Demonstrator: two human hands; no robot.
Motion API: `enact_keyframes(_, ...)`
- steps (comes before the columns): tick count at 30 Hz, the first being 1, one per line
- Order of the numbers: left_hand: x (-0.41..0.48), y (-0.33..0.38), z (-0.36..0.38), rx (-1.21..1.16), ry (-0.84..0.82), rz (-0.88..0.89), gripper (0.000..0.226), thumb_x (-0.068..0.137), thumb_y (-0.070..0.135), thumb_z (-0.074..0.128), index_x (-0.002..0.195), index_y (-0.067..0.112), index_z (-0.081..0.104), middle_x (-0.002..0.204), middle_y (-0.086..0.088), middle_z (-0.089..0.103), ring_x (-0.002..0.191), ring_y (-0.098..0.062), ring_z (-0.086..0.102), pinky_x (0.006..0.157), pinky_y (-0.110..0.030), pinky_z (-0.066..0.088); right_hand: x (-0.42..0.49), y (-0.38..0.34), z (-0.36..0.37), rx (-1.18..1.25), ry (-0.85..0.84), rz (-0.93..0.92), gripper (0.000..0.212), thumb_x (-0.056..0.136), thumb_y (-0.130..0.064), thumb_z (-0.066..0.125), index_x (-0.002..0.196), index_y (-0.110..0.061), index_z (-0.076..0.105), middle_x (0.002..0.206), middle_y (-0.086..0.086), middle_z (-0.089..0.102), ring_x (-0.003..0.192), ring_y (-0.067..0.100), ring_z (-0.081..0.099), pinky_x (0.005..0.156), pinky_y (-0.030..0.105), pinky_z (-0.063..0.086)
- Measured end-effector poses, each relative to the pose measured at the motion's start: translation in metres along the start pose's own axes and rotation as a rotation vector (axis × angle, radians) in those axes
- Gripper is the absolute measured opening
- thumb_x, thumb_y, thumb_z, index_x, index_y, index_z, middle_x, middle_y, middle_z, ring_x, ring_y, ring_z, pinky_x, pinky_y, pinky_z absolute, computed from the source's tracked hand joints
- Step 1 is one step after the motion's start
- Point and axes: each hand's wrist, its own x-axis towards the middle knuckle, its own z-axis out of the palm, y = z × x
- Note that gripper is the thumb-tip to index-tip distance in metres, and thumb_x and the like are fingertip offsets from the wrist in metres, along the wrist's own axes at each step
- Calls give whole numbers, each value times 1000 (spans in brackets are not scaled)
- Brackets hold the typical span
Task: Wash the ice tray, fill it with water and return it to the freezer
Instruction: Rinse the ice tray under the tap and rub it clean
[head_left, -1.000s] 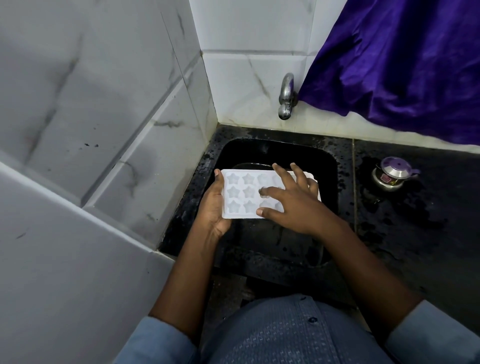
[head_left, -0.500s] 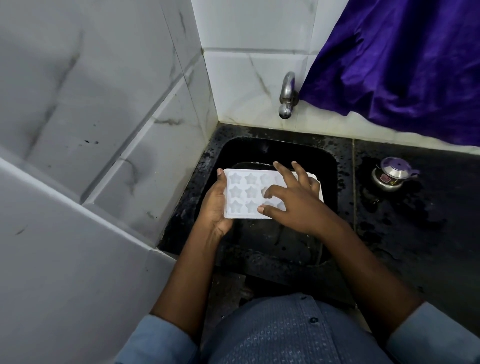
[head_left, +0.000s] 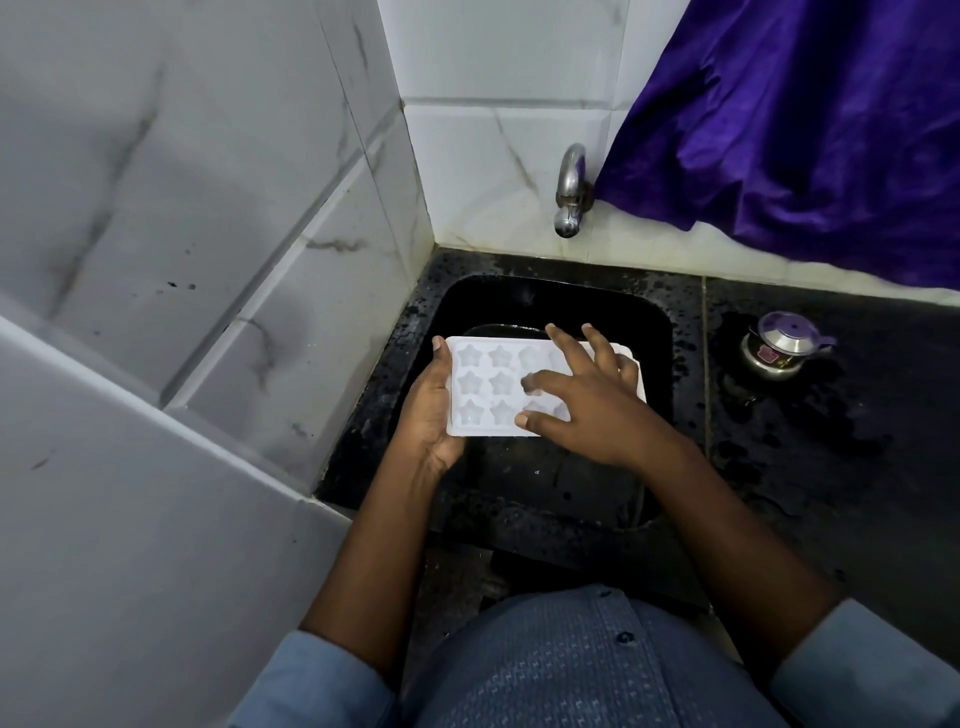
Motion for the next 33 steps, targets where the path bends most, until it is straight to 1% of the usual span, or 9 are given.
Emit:
enact_keyframes(2,0,0,0,2,4,0,85,106,73,35,150,4,59,140,-25,69,126,-44,69,96,-55,61,-1,1,0,-5,-14,4,43,92,-75,52,125,-49,62,175,-9,0,157,21,-19,119,50,-2)
enact_keyframes(5,-2,0,0,5,10,-8,85,106,73,33,149,4,59,141,-25,68,128,-44,68,98,-54,60,-2,1,-1,43,30,-24,36,92,-71,57,116,-44,65,175,-9,4,158,18,-16,119,47,-4)
enact_keyframes(8,-2,1,1,12,28,-7,86,106,73,32,149,4,59,141,-25,68,130,-44,66,101,-55,57,-4,5,-7,101,94,-24,33,91,-69,61,110,-42,59,174,-11,7,158,16,-13,119,50,1)
enact_keyframes(12,0,4,-3,14,40,0,85,107,72,32,152,4,57,144,-25,66,136,-45,61,115,-64,47,-9,20,-16,110,133,26,39,87,-70,63,112,-42,52,174,-12,6,158,14,-12,118,51,5)
enact_keyframes(14,1,5,-5,13,45,5,85,107,72,32,152,4,57,145,-25,65,137,-46,61,117,-65,45,-12,27,-18,107,122,51,42,86,-72,64,113,-43,50,173,-14,3,157,12,-14,118,52,5)
enact_keyframes(19,0,6,-2,8,34,8,84,107,71,31,153,5,56,146,-24,65,137,-45,60,115,-64,46,-14,27,-12,84,88,29,46,86,-81,52,110,-43,55,173,-16,-2,157,15,-20,119,52,0)
enact_keyframes(24,-2,8,3,12,41,10,83,108,70,30,152,5,57,144,-23,67,133,-44,64,103,-56,55,-11,20,-10,1,0,59,68,80,-90,37,126,-46,61,174,-12,-6,155,19,-24,119,53,-1)
enact_keyframes(30,-4,9,2,16,47,23,83,108,70,30,152,5,57,142,-23,68,131,-43,65,103,-56,56,-10,19,-9,29,49,51,58,80,-89,40,116,-48,59,174,-11,-1,157,18,-21,119,51,-1)
enact_keyframes(33,-4,10,2,28,46,23,83,108,70,29,151,5,57,143,-23,68,132,-44,65,103,-56,55,-8,19,-9,-4,12,54,63,80,-90,39,123,-48,59,174,-11,-4,156,20,-22,120,53,0)
